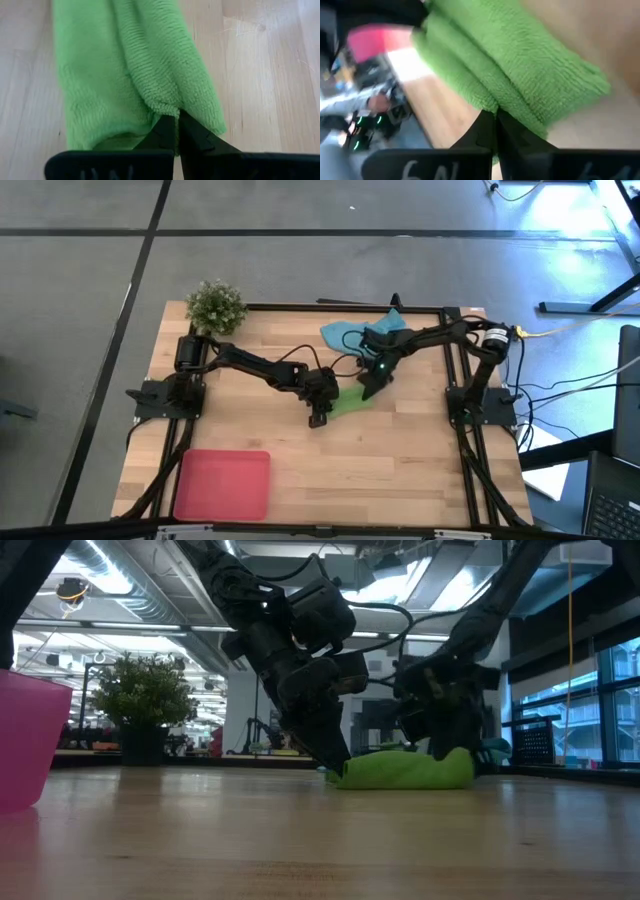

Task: Roll microfiber towels into tight, uniform cylinder then place into a basket
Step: Roll the microfiber green towel

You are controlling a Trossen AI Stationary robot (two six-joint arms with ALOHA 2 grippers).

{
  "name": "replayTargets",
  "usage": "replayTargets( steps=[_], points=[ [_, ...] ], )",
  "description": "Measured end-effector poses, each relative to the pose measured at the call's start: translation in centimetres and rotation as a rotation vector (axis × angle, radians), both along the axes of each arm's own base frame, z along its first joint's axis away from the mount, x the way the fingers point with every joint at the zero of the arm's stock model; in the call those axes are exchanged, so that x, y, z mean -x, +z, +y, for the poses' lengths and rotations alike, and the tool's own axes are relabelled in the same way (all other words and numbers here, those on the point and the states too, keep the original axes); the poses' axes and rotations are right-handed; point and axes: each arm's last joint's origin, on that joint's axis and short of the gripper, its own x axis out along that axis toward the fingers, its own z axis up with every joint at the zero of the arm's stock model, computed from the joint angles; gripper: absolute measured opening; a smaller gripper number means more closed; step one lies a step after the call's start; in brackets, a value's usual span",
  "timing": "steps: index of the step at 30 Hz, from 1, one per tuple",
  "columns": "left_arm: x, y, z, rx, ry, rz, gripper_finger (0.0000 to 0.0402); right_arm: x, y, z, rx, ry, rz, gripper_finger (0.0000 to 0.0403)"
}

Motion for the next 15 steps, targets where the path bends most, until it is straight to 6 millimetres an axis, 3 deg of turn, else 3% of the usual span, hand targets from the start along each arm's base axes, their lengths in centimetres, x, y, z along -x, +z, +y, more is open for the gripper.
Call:
replayTargets(
  steps=[8,15],
  points=[
    [-0.01,0.0,0.04,-0.002,0.002,-0.001,0.0,-0.1,0.42,-0.94,0.01,-0.077,0.04,0.0006],
    [0.02,0.0,0.03,-0.029,-0.041,-0.007,0.0,-0.47,1.08,-1.04,-0.155,-0.123,0.046,0.0005]
  ],
)
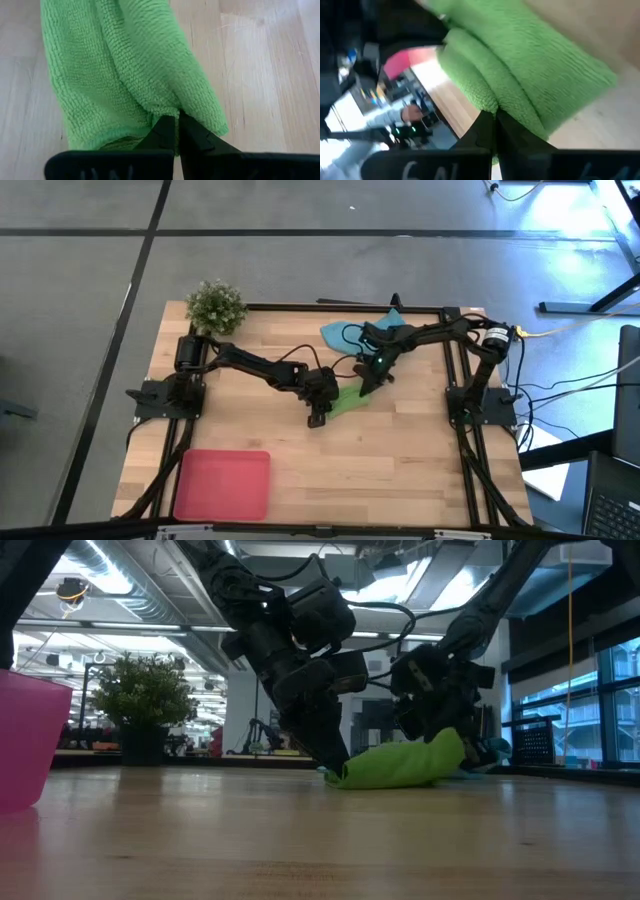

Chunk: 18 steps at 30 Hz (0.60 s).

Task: Roll microfiber towels into tight, uniform cylinder then place into a basket
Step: Roll the microfiber green towel

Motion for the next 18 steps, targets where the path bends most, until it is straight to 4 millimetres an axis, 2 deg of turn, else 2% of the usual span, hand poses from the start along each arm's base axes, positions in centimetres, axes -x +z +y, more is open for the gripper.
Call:
replayTargets(
  steps=[5,18],
  points=[
    [0.0,0.0,0.0,0.0,-0.001,0.0,0.0,0.1,-0.5,-0.5,-0.012,-0.105,0.118,0.0005],
    [0.0,0.0,-0.4,-0.044,-0.058,-0.013,0.0,0.4,-0.4,-2.4,-0.142,-0.249,0.14,0.0006]
  ],
)
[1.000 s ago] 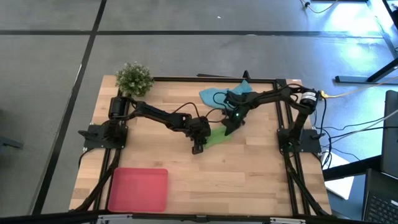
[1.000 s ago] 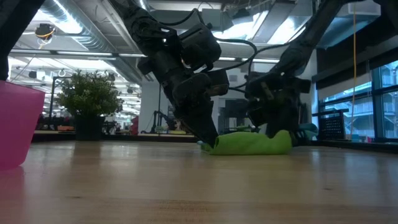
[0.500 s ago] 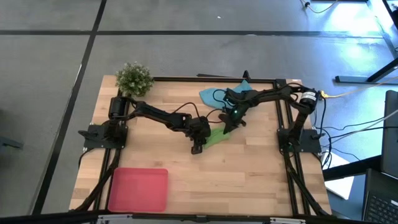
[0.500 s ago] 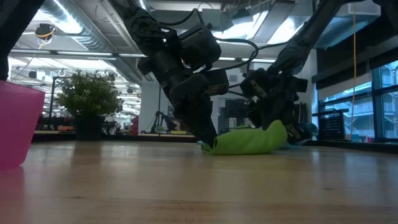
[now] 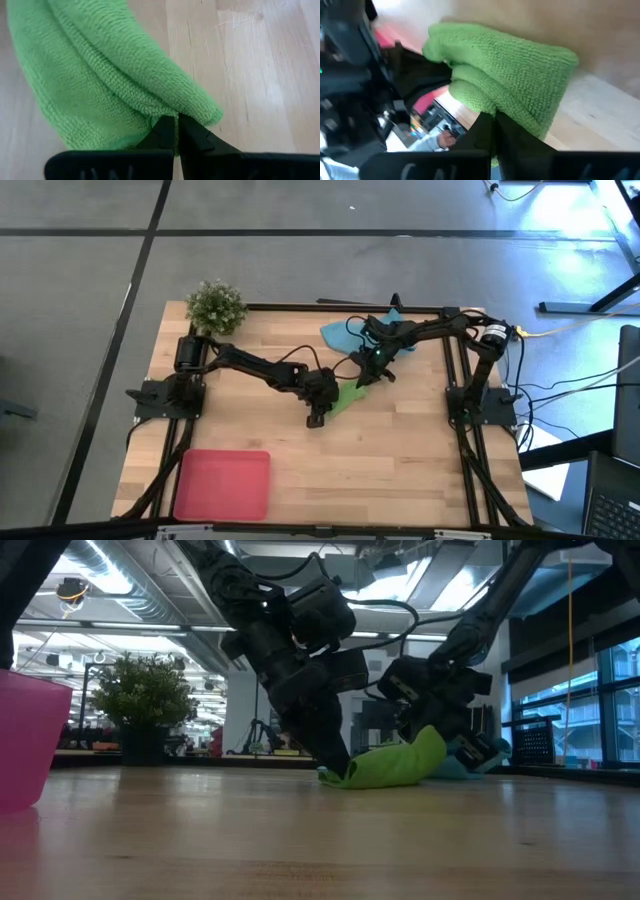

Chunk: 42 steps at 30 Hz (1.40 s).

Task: Roll microfiber towels into tight, uniform cylinder then place into a basket
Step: Roll the microfiber green towel

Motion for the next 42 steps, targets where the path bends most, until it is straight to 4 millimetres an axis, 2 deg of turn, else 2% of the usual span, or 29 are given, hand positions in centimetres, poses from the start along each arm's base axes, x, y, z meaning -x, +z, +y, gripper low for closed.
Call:
replayTargets(
  steps=[8,14,24,29,34,42],
  points=[
    [-0.1,0.0,-0.1,-0.058,-0.051,-0.017,0.0,0.3,0.1,-0.9,-0.083,-0.096,0.051,0.0009],
    [-0.2,0.3,0.3,-0.036,0.083,-0.021,0.0001,0.1,0.1,-0.5,-0.066,-0.079,0.053,0.0011],
    [-0.3,0.4,0.4,-0.037,0.111,-0.042,0.0065,0.1,0.1,-0.4,-0.061,-0.074,0.048,0.0011],
    [0.2,1.6,0.7,-0.097,0.095,-0.033,0.0072,0.1,0.1,-0.4,-0.055,-0.069,0.043,0.0011],
    [1.3,4.2,0.8,-0.152,0.124,-0.028,0.0068,0.1,0.1,-0.5,-0.047,-0.067,0.04,0.0012],
    [2.1,6.6,0.1,-0.154,0.11,-0.052,0.0072,0.1,0.1,-0.5,-0.044,-0.063,0.037,0.0012]
  ],
)
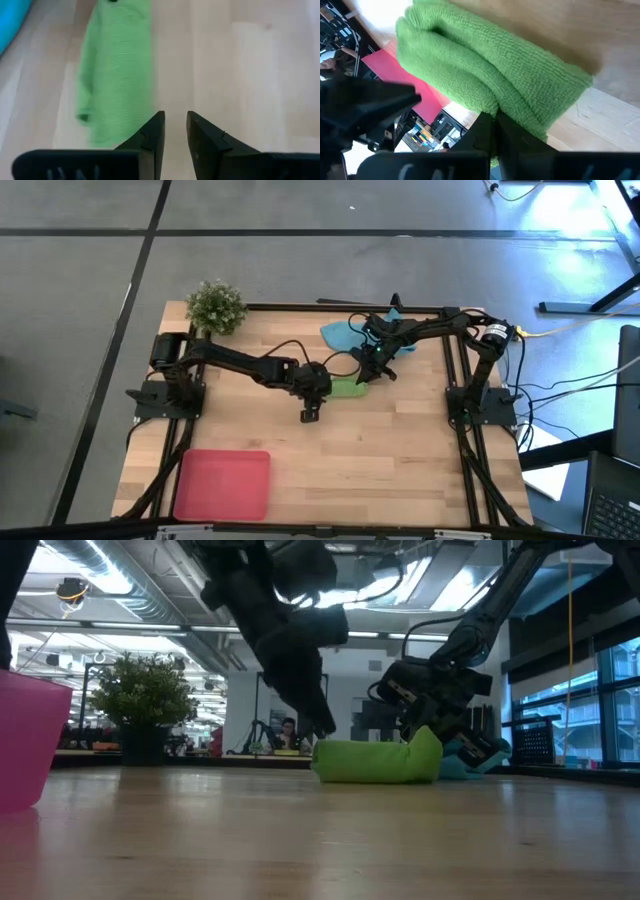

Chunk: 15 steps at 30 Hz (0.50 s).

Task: Roll microfiber towels into tight, uniform cylinder then place into a basket
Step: Roll the microfiber green towel

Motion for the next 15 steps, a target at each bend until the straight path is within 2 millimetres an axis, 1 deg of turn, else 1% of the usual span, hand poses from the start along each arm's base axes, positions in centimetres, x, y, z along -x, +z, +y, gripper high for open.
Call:
replayTargets(
  steps=[4,8,12,15],
  points=[
    [0.0,0.5,-0.3,-0.021,0.004,-0.02,0.0072,0.0,0.0,0.0,-0.002,0.001,0.002,0.0012],
    [0.1,0.4,-0.1,-0.102,0.003,-0.01,0.0072,0.0,0.0,0.0,-0.002,0.002,0.003,0.0012],
    [0.1,0.5,1.1,-0.16,0.067,-0.003,0.0072,0.0,0.0,0.0,-0.002,0.003,0.002,0.0012],
    [0.1,0.3,2.1,-0.112,0.073,-0.003,0.0072,0.0,0.0,0.0,-0.001,0.004,0.001,0.0012]
  ],
)
